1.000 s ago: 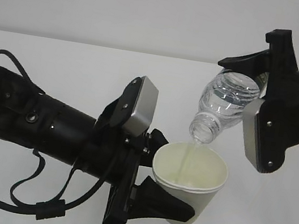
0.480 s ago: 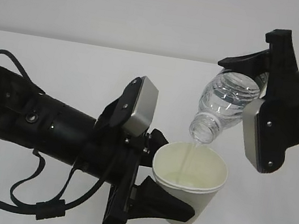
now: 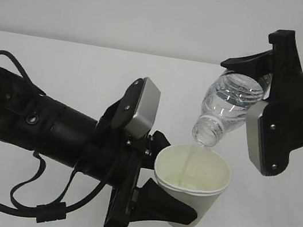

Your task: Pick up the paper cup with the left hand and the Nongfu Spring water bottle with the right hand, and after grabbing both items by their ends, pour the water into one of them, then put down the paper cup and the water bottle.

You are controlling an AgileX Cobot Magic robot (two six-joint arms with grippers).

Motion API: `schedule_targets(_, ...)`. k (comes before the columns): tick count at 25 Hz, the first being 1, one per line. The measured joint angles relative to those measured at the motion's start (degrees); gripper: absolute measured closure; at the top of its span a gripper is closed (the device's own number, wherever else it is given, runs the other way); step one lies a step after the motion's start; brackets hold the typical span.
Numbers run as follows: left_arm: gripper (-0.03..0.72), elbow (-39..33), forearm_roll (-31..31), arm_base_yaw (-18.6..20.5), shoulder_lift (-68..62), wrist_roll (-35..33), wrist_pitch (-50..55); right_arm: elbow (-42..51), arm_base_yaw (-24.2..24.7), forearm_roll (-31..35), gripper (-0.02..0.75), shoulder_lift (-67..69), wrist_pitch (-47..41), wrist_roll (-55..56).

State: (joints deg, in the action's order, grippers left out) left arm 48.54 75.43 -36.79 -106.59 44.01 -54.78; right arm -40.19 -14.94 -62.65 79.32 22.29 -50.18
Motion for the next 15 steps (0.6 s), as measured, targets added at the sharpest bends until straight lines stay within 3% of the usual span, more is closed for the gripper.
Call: schedule_targets(15, 0.225, 0.0, 0.0, 0.0, 0.0, 0.0, 0.0, 0.0, 0.0, 0.1, 0.278, 0.0, 0.0, -0.6)
